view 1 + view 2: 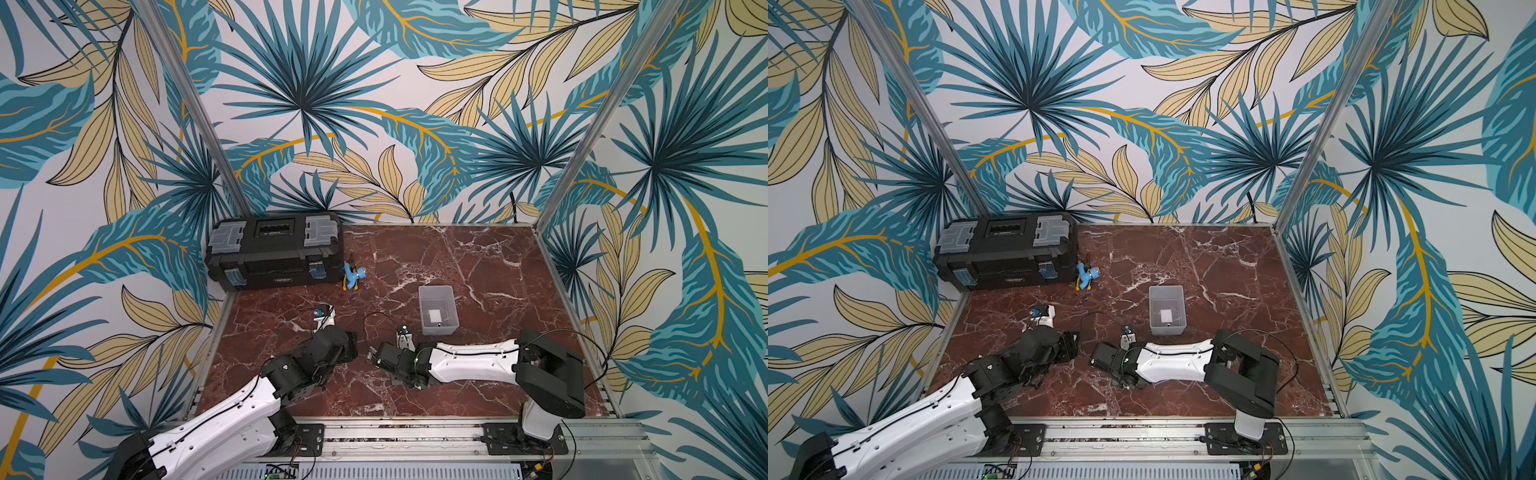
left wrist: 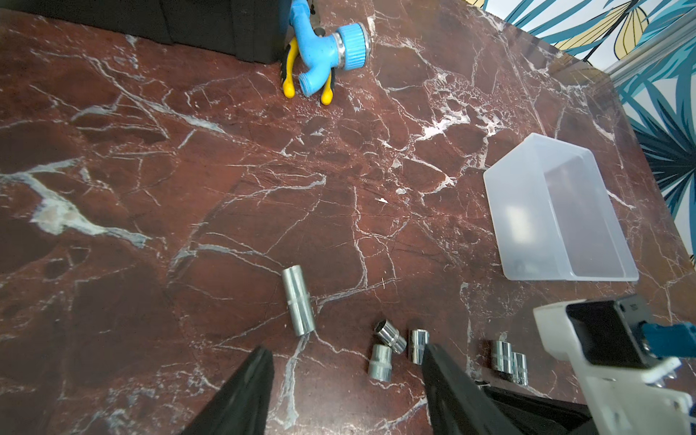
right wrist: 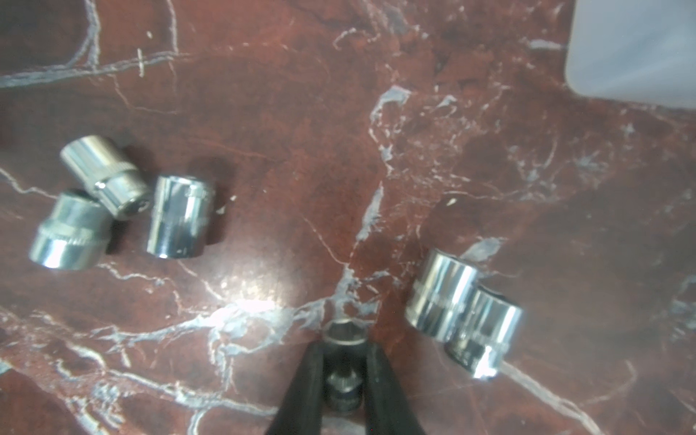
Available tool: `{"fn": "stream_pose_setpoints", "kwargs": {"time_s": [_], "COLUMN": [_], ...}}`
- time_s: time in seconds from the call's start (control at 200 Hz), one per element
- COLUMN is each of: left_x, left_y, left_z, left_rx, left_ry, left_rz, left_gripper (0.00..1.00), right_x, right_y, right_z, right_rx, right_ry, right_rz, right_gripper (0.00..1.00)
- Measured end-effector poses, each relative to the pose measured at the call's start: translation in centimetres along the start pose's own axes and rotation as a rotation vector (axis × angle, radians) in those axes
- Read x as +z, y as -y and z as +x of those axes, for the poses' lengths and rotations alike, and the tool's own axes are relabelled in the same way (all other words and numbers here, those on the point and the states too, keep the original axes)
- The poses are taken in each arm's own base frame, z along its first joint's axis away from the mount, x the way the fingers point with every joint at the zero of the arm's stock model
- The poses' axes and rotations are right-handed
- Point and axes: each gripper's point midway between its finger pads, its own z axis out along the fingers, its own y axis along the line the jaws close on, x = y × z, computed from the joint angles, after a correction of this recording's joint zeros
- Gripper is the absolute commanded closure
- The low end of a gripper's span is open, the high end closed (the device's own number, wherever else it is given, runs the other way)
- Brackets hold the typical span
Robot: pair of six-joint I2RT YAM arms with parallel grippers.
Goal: Put the socket on the desktop into the storage box
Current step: Pick up the socket head at the center of the board, then place the socket head in the storage box.
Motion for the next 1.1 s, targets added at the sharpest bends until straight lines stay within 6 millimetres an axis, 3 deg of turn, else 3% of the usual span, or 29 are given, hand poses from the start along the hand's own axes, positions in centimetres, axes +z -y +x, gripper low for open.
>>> {"fn": "stream_pose_setpoints", "kwargs": {"time_s": [0.175,0.366,0.466,0.576,0.711,0.841,1.102], "left_x": [0.1,0.3,0.4,0.5,0.5,0.5,0.6], "left_y": [0.2,0.4,0.4,0.4,0.5,0.6,0.7], "left_z": [0.1,0.2,0.2,0.3,0.2,0.2,0.4], "left_rx": [0.0,0.0,0.002,0.003,0.003,0.002,0.012], "left_ry": [-0.006,-0.009,-0.013,-0.016,-0.014,-0.013,-0.022], "left_rz": [0.006,0.011,0.012,0.012,0.015,0.021,0.025], "left_gripper": [0.33,0.33,0.33,0.33,0.33,0.33,0.33], "right_x": [-1.8,-7.1,-9.4,-10.8,-11.4,-11.2,-10.2], "right_y": [-0.3,-0.5,1.4,5.4,9.6,11.8,13.5], "right_z": [-1.4,-6.3,-9.5,-12.8,-15.2,-16.5,-18.0], "right_rx": [-0.035,-0.025,0.027,0.113,0.184,0.21,0.234], "right_ry": [0.051,0.2,0.265,0.311,0.329,0.309,0.273], "right_rz": [-0.029,-0.087,-0.093,-0.069,-0.03,-0.009,0.004], "right_gripper": [0.96,0.96,0.96,0.96,0.97,0.99,1.0]}}
